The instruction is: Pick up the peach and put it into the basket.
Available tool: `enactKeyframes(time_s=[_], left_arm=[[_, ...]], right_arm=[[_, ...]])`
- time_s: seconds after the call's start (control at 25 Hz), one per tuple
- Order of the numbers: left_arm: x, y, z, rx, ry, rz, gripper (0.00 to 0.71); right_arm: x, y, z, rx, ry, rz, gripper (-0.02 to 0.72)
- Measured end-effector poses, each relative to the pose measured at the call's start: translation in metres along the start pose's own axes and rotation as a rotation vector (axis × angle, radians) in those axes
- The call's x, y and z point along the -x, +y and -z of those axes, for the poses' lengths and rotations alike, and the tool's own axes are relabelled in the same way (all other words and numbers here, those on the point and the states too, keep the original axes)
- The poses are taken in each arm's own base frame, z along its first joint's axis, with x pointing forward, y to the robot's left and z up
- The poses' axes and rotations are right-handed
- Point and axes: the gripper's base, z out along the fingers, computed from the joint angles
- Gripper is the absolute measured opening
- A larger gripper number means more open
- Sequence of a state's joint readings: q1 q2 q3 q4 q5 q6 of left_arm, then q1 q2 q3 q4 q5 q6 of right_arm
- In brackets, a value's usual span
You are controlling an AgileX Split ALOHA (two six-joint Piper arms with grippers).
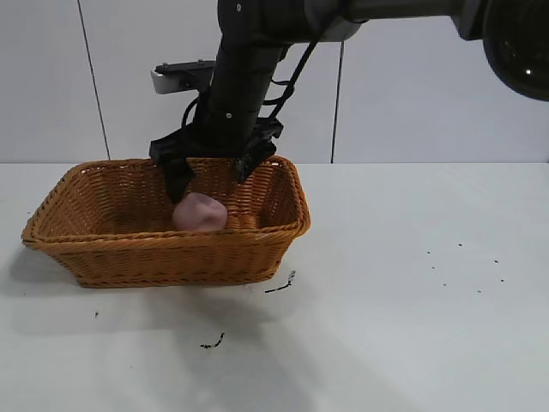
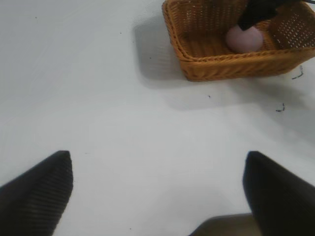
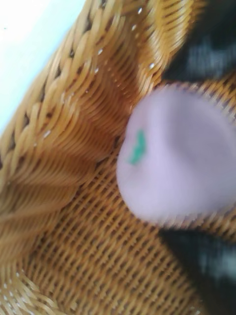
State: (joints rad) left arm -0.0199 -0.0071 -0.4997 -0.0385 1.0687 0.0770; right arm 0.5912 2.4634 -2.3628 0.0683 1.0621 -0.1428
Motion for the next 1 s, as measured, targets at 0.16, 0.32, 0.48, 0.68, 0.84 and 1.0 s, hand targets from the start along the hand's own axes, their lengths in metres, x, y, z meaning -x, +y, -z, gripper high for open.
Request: enactKeyframes(time_s=[0.16, 0.32, 0.48, 0.68, 0.84, 1.0], left_arm=[[0.0, 0.0, 0.0, 0.0, 0.0, 0.0, 0.692], [0.0, 0.0, 0.0, 0.0, 0.0, 0.0, 0.692], [0.0, 0.0, 0.0, 0.0, 0.0, 0.0, 0.692], [0.0, 0.0, 0.0, 0.0, 0.0, 0.0, 0.692], [0.0, 0.0, 0.0, 0.0, 0.0, 0.0, 0.692], [0.0, 0.0, 0.0, 0.0, 0.0, 0.0, 0.692]], right_arm=[[0.003, -0.029, 0.023, -0.029, -0.039, -0.049, 0.689], [-0.007, -0.083, 0.036, -0.082, -0.035, -0.145, 0.689], [-0.03, -0.15, 0.048, -0.144, -0.008, -0.273, 0.689], [-0.067, -0.222, 0.066, -0.21, 0.026, -0.422, 0.689], [-0.094, -0.256, 0.078, -0.232, 0.078, -0.502, 0.689], [-0.105, -0.272, 0.094, -0.254, 0.075, -0.549, 0.689]])
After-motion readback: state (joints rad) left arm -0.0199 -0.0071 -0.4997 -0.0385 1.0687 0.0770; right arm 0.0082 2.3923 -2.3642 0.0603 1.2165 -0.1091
